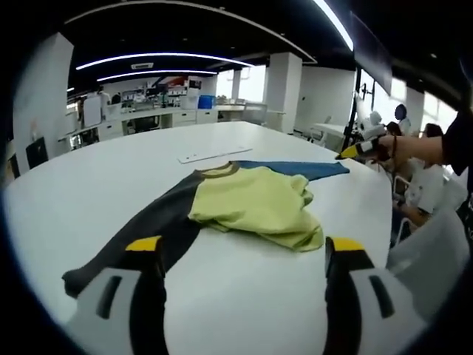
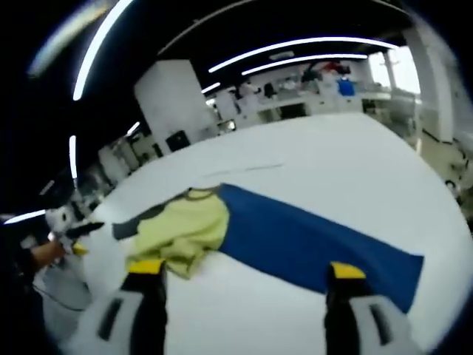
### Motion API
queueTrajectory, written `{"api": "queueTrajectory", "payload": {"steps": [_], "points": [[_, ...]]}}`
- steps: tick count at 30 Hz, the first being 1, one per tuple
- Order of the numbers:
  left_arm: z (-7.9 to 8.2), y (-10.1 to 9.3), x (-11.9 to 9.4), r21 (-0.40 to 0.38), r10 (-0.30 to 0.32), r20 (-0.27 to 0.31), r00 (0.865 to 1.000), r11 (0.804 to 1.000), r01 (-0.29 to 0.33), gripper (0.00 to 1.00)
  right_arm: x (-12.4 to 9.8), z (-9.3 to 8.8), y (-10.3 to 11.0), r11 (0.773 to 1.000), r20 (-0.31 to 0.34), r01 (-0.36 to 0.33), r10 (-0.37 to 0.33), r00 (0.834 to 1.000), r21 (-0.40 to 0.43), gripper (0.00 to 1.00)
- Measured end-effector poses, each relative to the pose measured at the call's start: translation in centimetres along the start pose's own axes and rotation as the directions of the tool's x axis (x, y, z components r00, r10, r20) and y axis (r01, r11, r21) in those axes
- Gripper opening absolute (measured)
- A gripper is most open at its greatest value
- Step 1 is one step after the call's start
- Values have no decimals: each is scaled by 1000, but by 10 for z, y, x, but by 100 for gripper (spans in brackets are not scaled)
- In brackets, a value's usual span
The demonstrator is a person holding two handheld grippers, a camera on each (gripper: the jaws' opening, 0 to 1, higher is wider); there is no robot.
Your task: Fold the garment on the visible template until the final outline fits inside the template.
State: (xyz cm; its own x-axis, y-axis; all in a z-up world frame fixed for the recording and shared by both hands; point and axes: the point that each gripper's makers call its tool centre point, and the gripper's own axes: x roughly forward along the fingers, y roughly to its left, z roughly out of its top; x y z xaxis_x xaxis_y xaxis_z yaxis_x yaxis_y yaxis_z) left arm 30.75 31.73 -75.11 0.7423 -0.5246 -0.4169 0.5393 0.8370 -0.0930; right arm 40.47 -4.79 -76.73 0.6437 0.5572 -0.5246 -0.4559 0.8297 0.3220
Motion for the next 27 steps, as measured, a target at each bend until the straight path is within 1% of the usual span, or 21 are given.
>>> {"api": "queueTrajectory", "payload": {"steps": [5, 6, 8, 10, 12, 15, 17, 18, 21, 23, 26, 27], "points": [[-3, -12, 12, 22, -35, -19, 999, 999, 36, 81, 10, -1, 21, 995, -21, -62, 61, 998, -78, 90], [-4, -13, 13, 24, -37, -20, 999, 999, 37, 81, 13, -2, 29, 993, -25, -74, 72, 997, -96, 90], [-5, -17, 19, 21, -45, -22, 999, 999, 45, 79, 16, -3, 38, 989, -26, -88, 86, 996, -116, 90], [-8, -23, 23, 18, -65, -34, 997, 998, 66, 76, 20, -6, 47, 985, -37, -110, 106, 994, -134, 90], [-11, -27, 27, 30, -77, -48, 996, 996, 78, 73, 25, -10, 52, 979, -53, -130, 123, 991, -159, 89], [-11, -33, 34, 39, -93, -47, 995, 995, 95, 70, 32, -15, 58, 969, -70, -152, 141, 988, -196, 86], [-10, -38, 38, 52, -112, -27, 993, 992, 114, 68, 36, -18, 67, 961, -77, -178, 166, 983, -212, 84], [-11, -40, 40, 54, -121, -26, 992, 991, 122, 67, 38, -19, 68, 960, -77, -185, 173, 982, -209, 83], [-12, -46, 46, 75, -128, -29, 991, 989, 130, 63, 43, -24, 79, 947, -88, -220, 204, 975, -233, 76], [-14, -50, 51, 82, -136, -35, 990, 987, 139, 60, 48, -28, 81, 939, -97, -234, 216, 972, -251, 71], [-13, -57, 58, 71, -147, -30, 989, 986, 149, 56, 53, -33, 86, 933, -114, -247, 224, 968, -264, 65], [-18, -58, 60, 62, -149, -37, 988, 987, 151, 53, 55, -35, 86, 931, -116, -247, 224, 968, -269, 63]]}}
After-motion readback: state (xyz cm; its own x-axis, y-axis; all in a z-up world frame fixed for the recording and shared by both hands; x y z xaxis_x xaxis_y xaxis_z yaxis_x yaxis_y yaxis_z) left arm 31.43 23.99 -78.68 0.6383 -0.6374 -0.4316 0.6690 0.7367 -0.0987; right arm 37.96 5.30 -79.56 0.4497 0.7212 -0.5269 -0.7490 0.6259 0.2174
